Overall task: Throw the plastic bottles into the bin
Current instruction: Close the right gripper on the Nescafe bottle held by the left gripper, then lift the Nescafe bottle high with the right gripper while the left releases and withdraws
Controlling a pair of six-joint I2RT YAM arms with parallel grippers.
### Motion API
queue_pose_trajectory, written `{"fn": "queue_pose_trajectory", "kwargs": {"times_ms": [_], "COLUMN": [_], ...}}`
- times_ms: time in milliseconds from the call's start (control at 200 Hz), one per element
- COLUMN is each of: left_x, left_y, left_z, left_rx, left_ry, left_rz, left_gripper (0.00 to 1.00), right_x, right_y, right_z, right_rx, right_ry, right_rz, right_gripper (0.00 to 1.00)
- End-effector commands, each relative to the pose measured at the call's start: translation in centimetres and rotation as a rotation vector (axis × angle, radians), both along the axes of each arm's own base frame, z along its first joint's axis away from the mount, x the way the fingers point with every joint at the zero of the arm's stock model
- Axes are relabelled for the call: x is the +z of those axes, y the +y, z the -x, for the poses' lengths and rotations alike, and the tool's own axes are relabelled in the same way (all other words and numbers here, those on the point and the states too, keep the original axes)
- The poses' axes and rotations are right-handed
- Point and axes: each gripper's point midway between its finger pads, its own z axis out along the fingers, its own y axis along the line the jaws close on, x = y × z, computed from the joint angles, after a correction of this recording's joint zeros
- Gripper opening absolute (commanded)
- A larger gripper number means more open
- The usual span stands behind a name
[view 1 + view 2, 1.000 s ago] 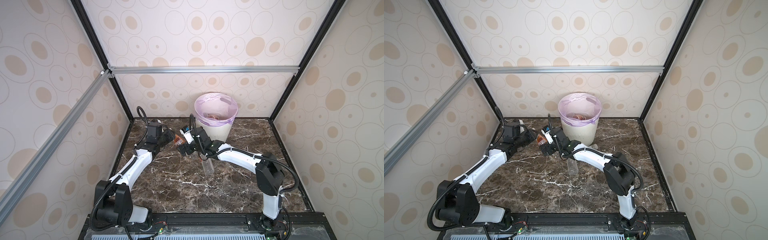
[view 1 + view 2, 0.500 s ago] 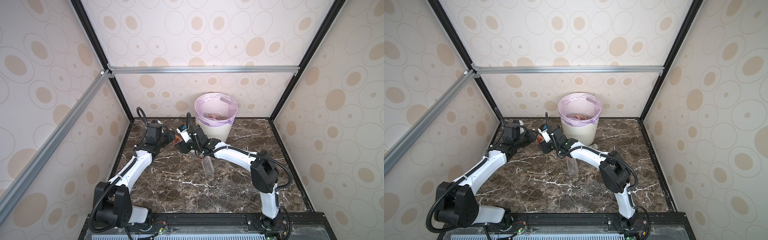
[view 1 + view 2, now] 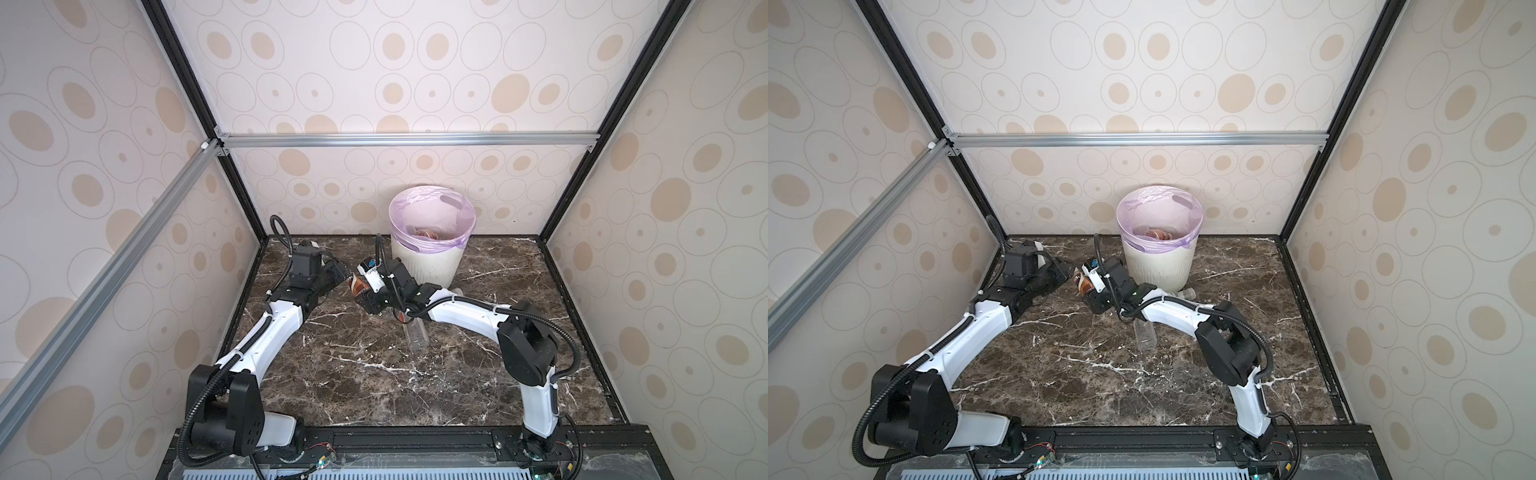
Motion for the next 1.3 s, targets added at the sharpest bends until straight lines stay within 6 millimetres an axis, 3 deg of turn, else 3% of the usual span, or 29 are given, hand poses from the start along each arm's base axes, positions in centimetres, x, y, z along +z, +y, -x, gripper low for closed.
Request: {"fn": "queue_pose_trajectory", "kwargs": {"times_ms": [0, 155, 265, 435, 760, 1060, 1210, 1295], "left_x": [-0.8, -0.6, -0.7, 0.4, 2.8, 6.3, 9.1, 10.2], "left_y": [0.8, 1.2, 1.1, 1.0, 2.1, 2.4, 1.1, 0.6], "left_z": [0.1, 0.3, 0.4, 0.7, 1.5, 1.8, 1.5, 0.8], "left_rx": [0.019, 0.025, 0.008, -0.015, 0.041, 0.024, -0.066, -0.086], "left_ry": [0.033, 0.018, 0.015, -0.027, -0.152, -0.280, -0.354, -0.361], "left_rz": [0.008, 0.009, 0.008, 0.002, 0.005, -0.063, -0.085, -0.064], "left_gripper": [0.70, 0.90, 0.99, 0.99, 0.99, 0.99, 0.99, 0.99], "right_x": [2.0, 0.6, 0.2, 0.5, 4.7, 10.8, 16.6, 20.3], "right_y": [-0.6, -1.6, -2.2, -2.7, -3.9, -5.6, -7.2, -9.1], "right_z": [-0.1, 0.2, 0.2, 0.3, 0.0, -0.6, -1.6, -2.8], "right_rx": [-0.025, -0.044, -0.058, -0.067, -0.083, -0.120, -0.162, -0.226], "right_ry": [-0.034, -0.025, -0.025, -0.041, -0.133, -0.257, -0.368, -0.437], "right_rz": [-0.036, -0.008, -0.002, 0.011, 0.016, 0.007, -0.028, -0.024], "right_gripper": [0.53, 0.52, 0.52, 0.52, 0.53, 0.55, 0.54, 0.54]}}
